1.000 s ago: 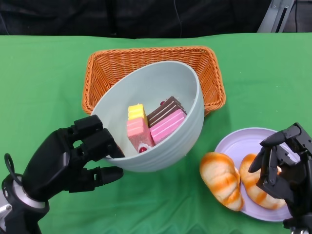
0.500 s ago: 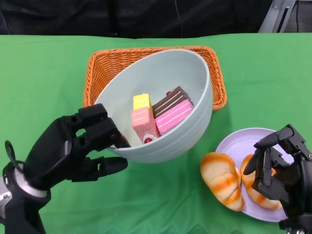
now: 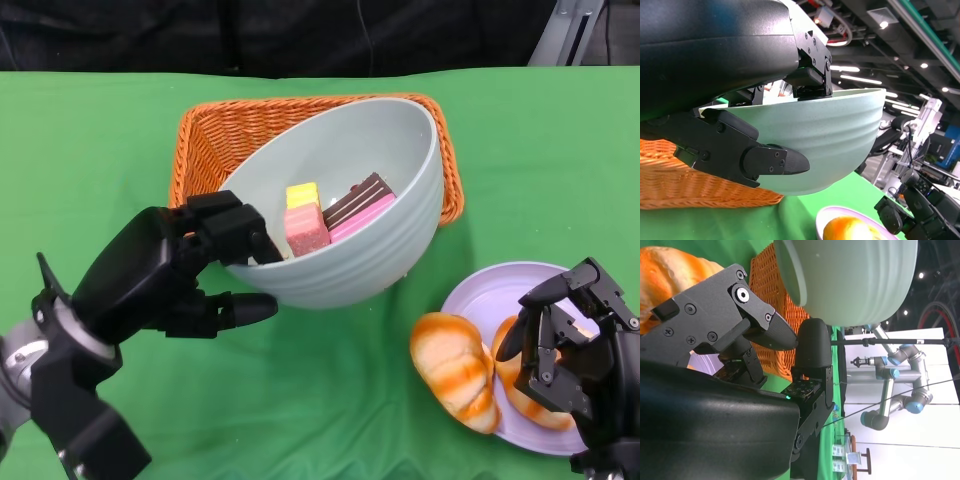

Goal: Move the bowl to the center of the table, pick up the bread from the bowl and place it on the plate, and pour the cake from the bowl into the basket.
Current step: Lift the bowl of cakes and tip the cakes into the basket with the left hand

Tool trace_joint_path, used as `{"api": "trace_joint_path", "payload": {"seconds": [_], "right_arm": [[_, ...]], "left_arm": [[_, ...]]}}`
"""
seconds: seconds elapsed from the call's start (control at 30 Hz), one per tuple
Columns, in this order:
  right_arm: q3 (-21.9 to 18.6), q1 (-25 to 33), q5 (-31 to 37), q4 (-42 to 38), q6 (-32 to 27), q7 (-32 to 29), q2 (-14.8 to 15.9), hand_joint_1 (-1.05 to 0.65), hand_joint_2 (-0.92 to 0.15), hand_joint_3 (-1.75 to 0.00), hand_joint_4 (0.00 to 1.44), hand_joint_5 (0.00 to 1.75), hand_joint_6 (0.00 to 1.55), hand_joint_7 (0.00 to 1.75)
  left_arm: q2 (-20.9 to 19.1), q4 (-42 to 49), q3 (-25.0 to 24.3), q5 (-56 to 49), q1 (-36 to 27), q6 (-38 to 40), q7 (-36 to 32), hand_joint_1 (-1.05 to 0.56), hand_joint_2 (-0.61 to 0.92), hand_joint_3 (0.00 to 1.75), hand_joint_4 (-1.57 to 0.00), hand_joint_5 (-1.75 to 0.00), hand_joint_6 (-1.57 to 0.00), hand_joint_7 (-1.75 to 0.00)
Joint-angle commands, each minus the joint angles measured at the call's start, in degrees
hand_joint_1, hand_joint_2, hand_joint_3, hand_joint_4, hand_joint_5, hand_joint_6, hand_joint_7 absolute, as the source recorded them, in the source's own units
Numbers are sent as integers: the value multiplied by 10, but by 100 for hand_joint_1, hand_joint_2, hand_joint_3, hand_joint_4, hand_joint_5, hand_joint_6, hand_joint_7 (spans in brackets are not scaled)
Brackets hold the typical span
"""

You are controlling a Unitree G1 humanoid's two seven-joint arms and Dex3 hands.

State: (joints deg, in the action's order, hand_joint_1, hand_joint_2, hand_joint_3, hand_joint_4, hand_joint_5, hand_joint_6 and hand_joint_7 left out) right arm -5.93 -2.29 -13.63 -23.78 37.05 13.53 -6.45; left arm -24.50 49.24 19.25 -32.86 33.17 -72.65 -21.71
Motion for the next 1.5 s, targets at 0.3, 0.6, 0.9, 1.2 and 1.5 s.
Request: {"api": "trace_joint_path", "payload": {"seconds": [0.3, 0.6, 0.9, 1.2, 1.5], "right_arm": [[-4, -8, -8, -21, 7, 8, 0, -13, -57, -117, 81, 175, 55, 172], [-4, -16, 6, -41, 22, 4, 0, -14, -57, -118, 82, 175, 55, 172], [-5, -25, 10, -64, 43, 5, -1, -16, -59, -115, 81, 175, 54, 172], [0, -24, 11, -67, 40, 7, 0, -18, -60, -114, 81, 175, 54, 173], [1, -29, 23, -81, 49, 2, 1, -15, -59, -114, 81, 175, 54, 173]], "left_arm": [[29, 41, -37, 62, 31, -5, 77, -13, 89, 60, -54, -175, -55, -150], [33, 40, -54, 49, 36, -15, 85, -16, 89, 62, -54, -175, -51, -153], [43, 48, -55, 57, 61, -7, 98, -15, 89, 58, -55, -175, -51, -154], [67, 64, -60, 109, 84, 13, 156, -9, 84, 68, -56, -175, -57, -148], [96, 73, -73, 158, 97, 39, 216, -9, 83, 72, -57, -175, -59, -146]]}}
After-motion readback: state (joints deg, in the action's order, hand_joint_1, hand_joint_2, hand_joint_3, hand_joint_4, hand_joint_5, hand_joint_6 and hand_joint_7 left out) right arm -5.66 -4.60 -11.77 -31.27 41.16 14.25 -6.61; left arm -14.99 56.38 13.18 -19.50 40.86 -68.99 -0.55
